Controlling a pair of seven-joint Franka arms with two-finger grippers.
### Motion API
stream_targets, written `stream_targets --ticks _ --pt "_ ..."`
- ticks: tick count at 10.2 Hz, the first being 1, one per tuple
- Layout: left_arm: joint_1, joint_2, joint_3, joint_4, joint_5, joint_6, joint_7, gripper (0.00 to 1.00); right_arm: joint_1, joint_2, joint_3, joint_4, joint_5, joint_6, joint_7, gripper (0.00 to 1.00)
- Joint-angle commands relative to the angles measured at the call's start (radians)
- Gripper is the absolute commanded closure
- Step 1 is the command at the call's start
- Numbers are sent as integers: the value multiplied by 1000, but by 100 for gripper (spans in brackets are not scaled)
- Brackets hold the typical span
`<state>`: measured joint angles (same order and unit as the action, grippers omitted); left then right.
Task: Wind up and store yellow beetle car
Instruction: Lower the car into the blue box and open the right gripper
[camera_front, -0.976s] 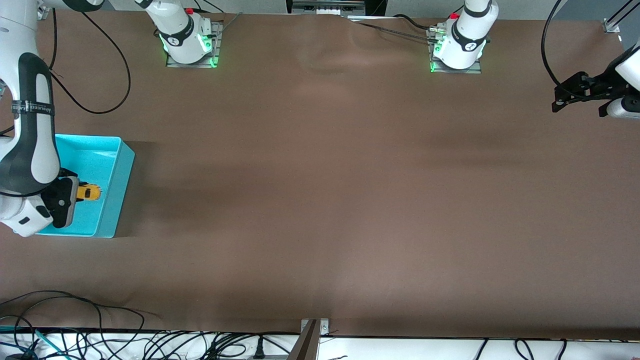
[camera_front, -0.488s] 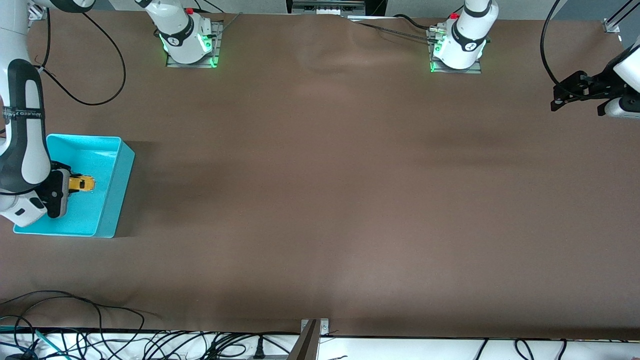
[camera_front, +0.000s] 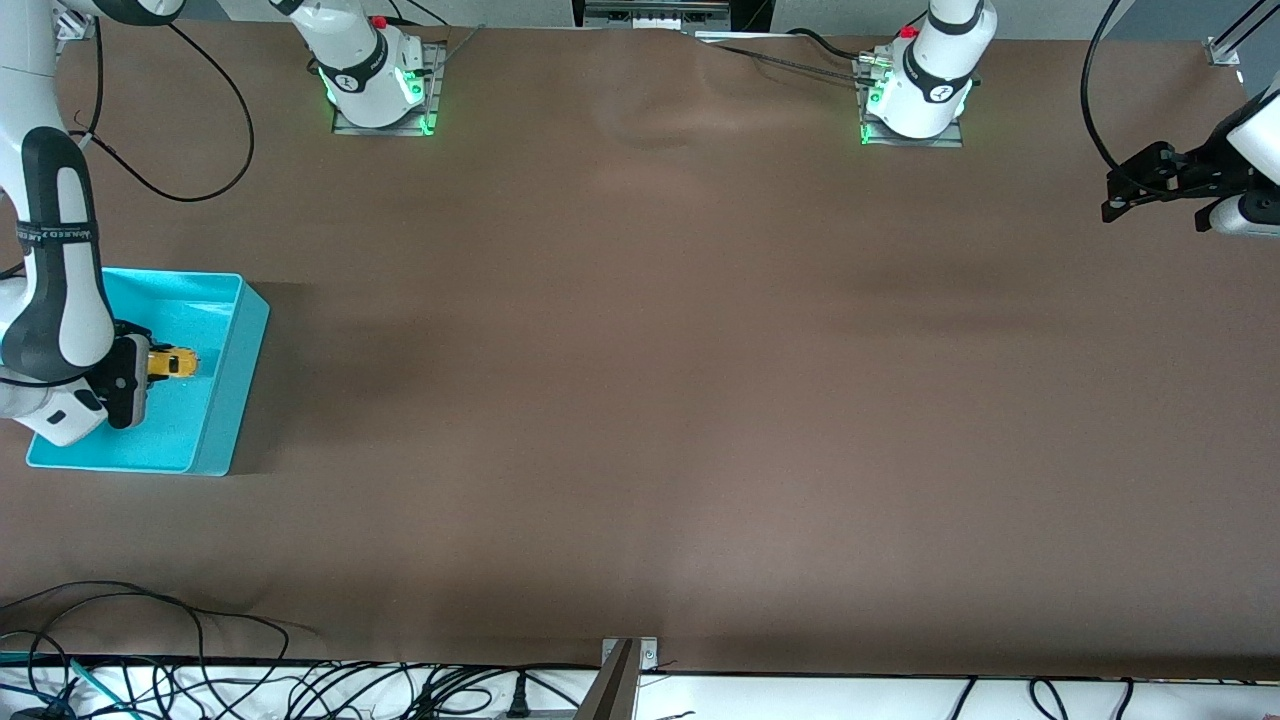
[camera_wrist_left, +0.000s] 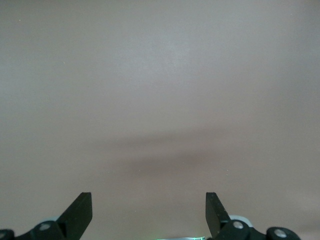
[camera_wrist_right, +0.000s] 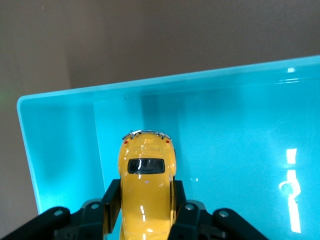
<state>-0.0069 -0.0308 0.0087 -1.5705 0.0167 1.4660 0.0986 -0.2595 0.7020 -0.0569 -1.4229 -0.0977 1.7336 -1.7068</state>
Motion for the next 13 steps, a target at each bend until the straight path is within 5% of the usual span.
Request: stream_targets --ticks 1,13 --pt "2 6 -3 26 -11 -23 -5 0 -21 -19 3 -40 -11 38 -46 100" --pt "2 6 -1 26 -11 -23 -4 0 -56 17 5 -79 -13 176 -123 100"
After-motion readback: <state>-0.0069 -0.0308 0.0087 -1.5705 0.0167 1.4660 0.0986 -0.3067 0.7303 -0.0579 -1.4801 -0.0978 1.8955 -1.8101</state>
